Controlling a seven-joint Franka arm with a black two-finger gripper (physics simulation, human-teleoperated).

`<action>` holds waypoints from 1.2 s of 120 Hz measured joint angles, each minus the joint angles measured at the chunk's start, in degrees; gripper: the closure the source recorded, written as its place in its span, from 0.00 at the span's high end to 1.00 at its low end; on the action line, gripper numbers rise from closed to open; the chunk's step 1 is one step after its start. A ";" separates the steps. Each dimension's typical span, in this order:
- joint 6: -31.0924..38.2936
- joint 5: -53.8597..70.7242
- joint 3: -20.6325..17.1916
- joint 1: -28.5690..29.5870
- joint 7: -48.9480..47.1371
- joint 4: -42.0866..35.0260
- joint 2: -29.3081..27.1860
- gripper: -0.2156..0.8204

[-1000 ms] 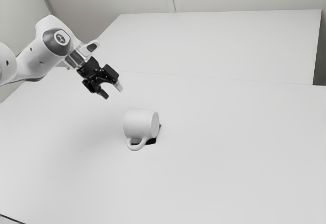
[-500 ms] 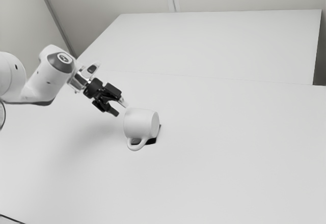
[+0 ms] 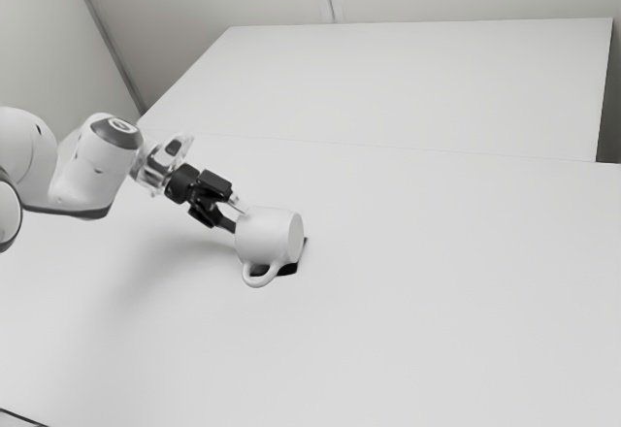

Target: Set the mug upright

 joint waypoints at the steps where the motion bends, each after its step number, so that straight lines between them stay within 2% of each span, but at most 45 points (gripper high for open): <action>1: -0.22 -0.17 0.00 0.02 0.09 -0.01 0.11 0.79; 16: -2.77 -2.70 -0.04 0.07 1.36 -0.08 1.44 0.79; 27: -4.32 -4.31 -0.08 0.05 2.12 -0.44 1.69 0.74; 84: -7.29 -8.39 -0.15 -0.27 4.49 -0.83 2.74 0.22; 97: -7.42 -8.56 -0.25 -0.35 4.78 -0.68 2.72 0.13; 111: -7.33 -8.57 -0.27 -0.58 5.08 -0.55 2.62 0.10; 144: -6.85 -7.67 -0.81 -0.90 5.60 -0.60 0.79 0.08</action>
